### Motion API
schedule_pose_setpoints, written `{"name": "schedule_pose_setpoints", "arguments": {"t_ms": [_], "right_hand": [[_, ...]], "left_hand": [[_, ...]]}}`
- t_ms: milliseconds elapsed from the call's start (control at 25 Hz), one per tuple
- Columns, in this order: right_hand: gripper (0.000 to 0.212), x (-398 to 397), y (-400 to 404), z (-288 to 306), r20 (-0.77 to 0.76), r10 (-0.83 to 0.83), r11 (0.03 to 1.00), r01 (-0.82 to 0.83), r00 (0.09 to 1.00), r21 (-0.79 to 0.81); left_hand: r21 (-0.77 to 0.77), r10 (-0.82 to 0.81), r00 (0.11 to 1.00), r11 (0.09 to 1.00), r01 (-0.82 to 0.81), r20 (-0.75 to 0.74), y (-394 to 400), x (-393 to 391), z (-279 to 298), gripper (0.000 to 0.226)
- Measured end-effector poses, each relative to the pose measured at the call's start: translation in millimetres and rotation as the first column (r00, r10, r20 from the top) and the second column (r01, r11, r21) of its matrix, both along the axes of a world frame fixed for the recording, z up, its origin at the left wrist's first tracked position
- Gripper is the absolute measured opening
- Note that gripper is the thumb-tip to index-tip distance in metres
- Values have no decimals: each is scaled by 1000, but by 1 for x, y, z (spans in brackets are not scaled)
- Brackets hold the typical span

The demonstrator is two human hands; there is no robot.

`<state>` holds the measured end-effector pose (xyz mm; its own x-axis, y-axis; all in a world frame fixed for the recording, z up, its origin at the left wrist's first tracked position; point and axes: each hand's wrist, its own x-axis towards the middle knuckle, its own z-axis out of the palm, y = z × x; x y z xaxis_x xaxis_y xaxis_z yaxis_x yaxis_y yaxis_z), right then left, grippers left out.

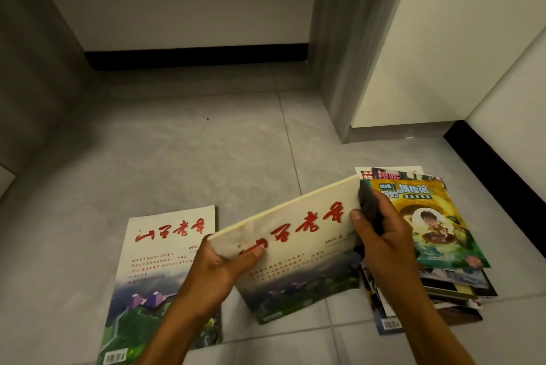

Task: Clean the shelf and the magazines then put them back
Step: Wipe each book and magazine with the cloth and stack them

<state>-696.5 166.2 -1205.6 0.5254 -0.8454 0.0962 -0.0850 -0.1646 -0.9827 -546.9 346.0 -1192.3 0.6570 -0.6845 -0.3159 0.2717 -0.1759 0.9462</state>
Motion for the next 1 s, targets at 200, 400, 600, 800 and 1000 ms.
{"name": "schedule_pose_setpoints", "arguments": {"t_ms": [200, 400, 600, 800, 1000], "right_hand": [[16, 2, 2, 29, -226, 158, 907, -232, 961, -353], [39, 31, 39, 50, -275, 80, 497, -277, 958, -822], [51, -1, -2, 20, -357, -28, 354, -325, 934, -877], [47, -48, -37, -22, -301, -128, 714, -123, 945, -689], [34, -24, -11, -12, 49, -176, 967, 163, 983, 194]], "left_hand": [[173, -418, 873, 907, 385, 251, 7, 25, 22, 30], [144, -123, 894, 987, 67, 430, -18, -4, 23, 29], [50, -170, 849, 984, 168, 500, -4, 8, 35, 20], [85, -101, 901, 994, 72, 421, 8, 17, 22, 16], [56, 37, 961, 997, -54, 274, 8, 12, 1, 32]]}}
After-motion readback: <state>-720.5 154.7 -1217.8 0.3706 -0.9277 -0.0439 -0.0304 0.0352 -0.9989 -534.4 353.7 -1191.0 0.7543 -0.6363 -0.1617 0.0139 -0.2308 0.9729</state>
